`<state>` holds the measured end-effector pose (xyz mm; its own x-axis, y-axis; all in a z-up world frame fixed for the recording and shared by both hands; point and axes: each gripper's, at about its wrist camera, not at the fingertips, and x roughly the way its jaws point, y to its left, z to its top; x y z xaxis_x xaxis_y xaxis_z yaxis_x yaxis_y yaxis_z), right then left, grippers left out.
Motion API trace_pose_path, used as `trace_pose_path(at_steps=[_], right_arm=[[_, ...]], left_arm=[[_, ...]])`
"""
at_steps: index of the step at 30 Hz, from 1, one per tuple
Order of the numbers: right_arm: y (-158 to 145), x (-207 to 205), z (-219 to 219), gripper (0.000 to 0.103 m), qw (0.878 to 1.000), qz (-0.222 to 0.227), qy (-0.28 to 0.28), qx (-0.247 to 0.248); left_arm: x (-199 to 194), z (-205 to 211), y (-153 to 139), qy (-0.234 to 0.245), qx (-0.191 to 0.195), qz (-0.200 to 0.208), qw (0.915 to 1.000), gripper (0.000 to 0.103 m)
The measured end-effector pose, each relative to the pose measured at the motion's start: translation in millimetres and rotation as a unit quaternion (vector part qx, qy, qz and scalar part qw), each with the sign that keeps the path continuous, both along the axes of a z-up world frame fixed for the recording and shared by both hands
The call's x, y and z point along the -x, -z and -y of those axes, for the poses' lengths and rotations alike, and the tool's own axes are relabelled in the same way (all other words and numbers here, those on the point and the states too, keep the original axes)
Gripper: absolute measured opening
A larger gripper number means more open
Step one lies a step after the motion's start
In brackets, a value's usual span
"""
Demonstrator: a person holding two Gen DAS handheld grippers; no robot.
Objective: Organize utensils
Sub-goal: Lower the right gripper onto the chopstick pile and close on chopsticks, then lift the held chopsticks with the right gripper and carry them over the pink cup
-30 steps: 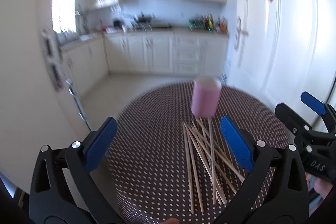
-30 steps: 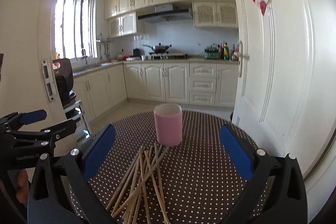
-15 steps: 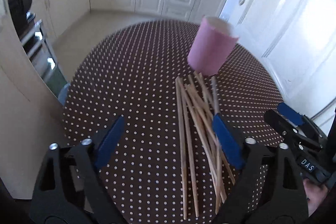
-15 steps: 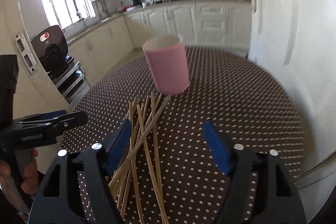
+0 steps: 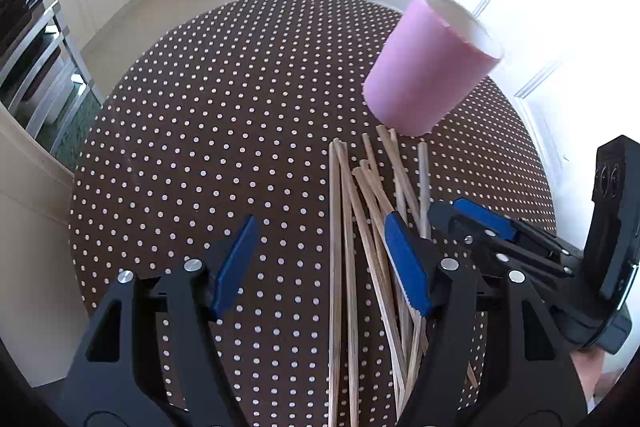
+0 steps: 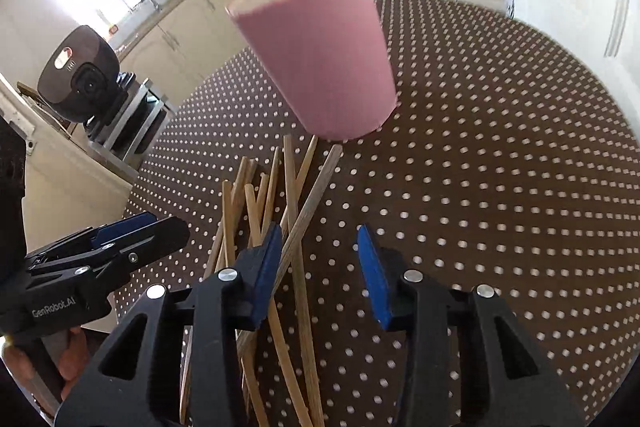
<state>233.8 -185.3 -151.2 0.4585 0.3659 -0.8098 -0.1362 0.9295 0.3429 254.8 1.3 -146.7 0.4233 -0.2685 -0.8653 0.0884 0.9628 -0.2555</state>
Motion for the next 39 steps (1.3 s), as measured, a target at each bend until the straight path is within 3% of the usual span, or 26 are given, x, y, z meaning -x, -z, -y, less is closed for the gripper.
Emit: trace_pose_path(at_steps=[1,6,14,21,23,28,31,37,39], right_arm=[[0.7,-1.3,-0.3,0.035,1.000,-0.004,0.000,-0.001],[5.8,-10.7,-0.6,0.012,1.000,-0.006,-0.003,-0.010],[7.2,-12.6,3.3,0.006,1.000,-0.001,-0.005,-0.024],[8.5,-9.4,11.6,0.005,0.999,-0.002,-0.005,-0.032],[7.7,-8.6,11.7,0.006,0.999,-0.002,-0.006,-0.035],[6.1,-5.9,11.7,0.006,0.999,-0.001,-0.011,-0.036],[5.6,-4.4,10.0,0.006,0.999,-0.002,-0.015,-0.037],[3.7,-0.1,3.6,0.006,0.999,0.002,-0.021,-0.037],[2.3,1.3,1.6,0.006,0.999,0.004,-0.023,-0.036]], left_arm=[[-2.4,0.0,0.8,-0.001,0.002,-0.003,1.0000,0.065],[-9.1,-0.8,2.6,-0.009,0.003,-0.007,0.9999,0.066],[-29.1,20.1,8.7,-0.001,0.014,-0.024,0.9996,0.066],[-30.2,32.8,19.1,0.006,-0.005,-0.031,0.9995,0.065],[-30.9,33.9,21.8,-0.002,-0.003,-0.034,0.9994,0.053],[-36.2,40.3,29.9,0.000,0.005,-0.050,0.9988,0.035],[-38.5,43.9,31.6,-0.002,-0.001,-0.048,0.9988,0.032],[-39.4,42.0,33.9,-0.004,0.009,-0.050,0.9987,0.016],[-35.6,35.0,34.2,-0.005,0.012,-0.050,0.9987,0.016]])
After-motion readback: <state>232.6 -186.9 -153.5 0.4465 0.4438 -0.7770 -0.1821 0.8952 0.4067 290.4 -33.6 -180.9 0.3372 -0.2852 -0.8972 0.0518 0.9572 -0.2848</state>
